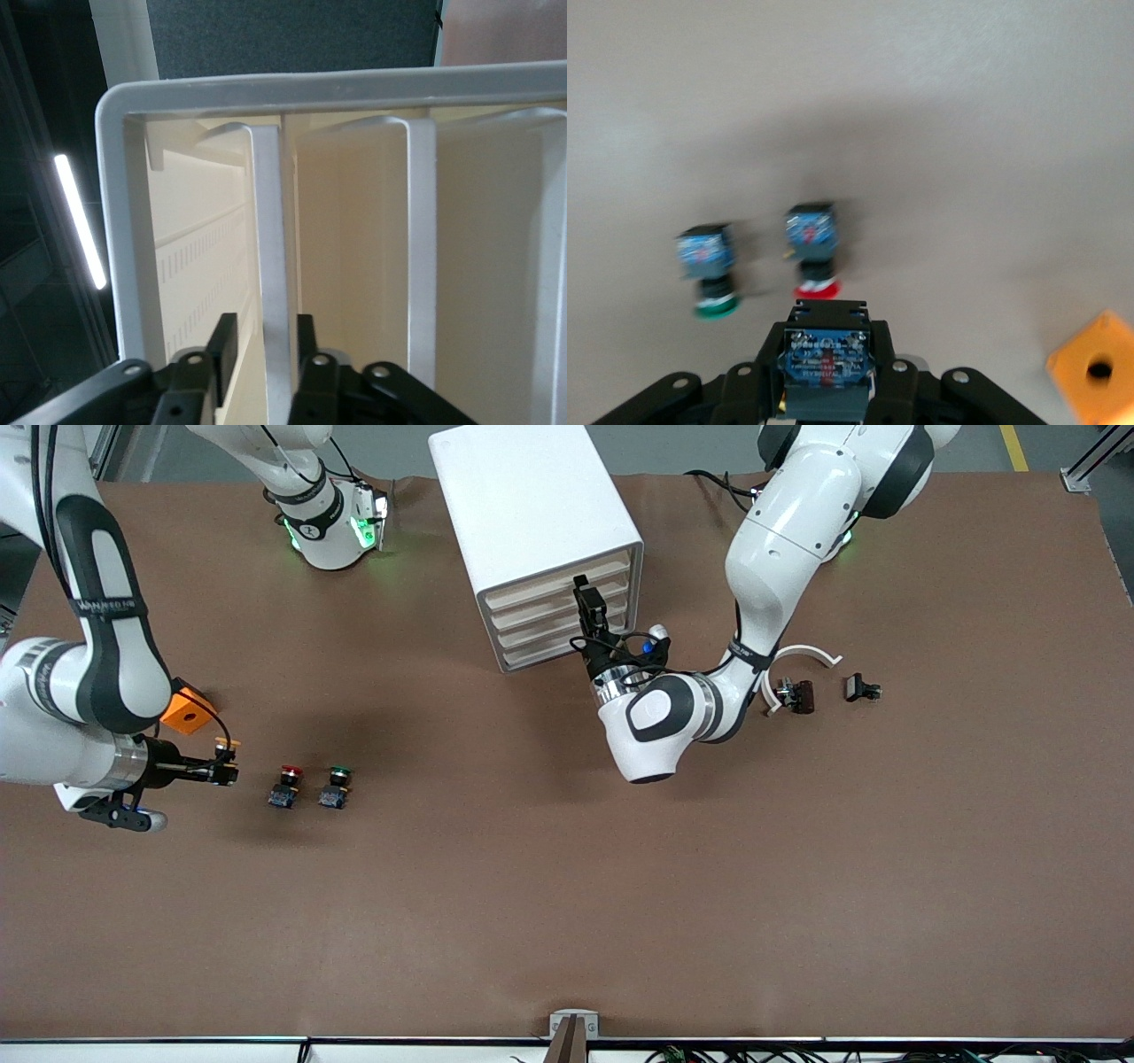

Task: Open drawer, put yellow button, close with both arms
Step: 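Pull the drawer open with the left gripper while the right gripper lifts the button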

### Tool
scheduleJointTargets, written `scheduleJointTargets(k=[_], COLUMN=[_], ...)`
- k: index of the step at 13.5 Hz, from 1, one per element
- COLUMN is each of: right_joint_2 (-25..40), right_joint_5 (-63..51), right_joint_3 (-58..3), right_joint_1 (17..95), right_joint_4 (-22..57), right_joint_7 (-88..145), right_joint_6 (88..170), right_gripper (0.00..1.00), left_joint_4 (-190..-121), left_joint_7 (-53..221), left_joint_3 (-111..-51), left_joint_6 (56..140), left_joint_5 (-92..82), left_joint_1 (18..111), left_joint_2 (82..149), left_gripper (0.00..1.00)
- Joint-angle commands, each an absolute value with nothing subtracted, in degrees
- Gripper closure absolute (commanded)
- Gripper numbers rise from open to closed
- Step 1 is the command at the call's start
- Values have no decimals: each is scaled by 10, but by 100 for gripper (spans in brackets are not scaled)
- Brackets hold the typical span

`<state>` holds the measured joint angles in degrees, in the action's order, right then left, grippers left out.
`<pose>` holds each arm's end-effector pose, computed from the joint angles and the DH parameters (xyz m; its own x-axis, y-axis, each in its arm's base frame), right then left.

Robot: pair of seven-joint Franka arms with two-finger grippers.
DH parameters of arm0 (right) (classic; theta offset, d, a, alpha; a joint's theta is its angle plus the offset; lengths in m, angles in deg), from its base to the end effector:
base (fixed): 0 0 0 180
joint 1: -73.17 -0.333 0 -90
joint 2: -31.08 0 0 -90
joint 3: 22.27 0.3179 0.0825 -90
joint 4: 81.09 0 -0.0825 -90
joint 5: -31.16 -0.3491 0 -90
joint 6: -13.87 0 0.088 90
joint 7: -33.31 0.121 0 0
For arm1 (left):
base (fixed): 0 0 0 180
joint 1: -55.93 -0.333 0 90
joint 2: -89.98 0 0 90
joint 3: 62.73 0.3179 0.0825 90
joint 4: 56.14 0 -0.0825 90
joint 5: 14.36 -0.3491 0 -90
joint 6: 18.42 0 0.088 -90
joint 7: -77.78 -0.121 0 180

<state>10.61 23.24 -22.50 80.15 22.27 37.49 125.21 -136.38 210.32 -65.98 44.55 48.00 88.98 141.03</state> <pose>0.5814 -0.0622 0.3396 0.9433 -0.2426 -0.2267 -0.2697 -0.9581 -0.0968 0.4036 -0.4488 0.2397 -0.2927 0.9561 -0.0136 -0.0187 -0.0200 -0.9996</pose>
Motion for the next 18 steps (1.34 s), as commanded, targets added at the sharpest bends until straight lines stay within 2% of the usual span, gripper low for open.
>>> scheduleJointTargets(k=[1,2,3,8,13,15,18], right_joint_2=[137,143,149,195,213,209,207], right_joint_5=[212,198,190,190,196,196,197], right_joint_3=[-225,-225,-226,-225,-227,-227,-227], right_joint_1=[751,738,725,665,576,568,548], right_joint_4=[221,220,215,138,95,72,72], right_joint_7=[493,535,569,741,928,960,969], right_joint_6=[1217,1206,1191,1073,1054,1031,1044], right_gripper=[100,100,100,100,100,100,100], left_joint_4=[-1369,-1369,-1369,-1368,-1367,-1367,-1366], left_joint_7=[2109,2109,2108,2106,2107,2108,2108], left_joint_3=[-656,-656,-656,-653,-652,-648,-647], left_joint_6=[438,438,438,438,436,436,436], left_joint_5=[484,484,484,483,474,458,448], left_joint_1=[895,895,894,885,850,835,809], left_joint_2=[1406,1406,1407,1407,1403,1400,1400], left_gripper=[86,95,100,100,100,100,100])
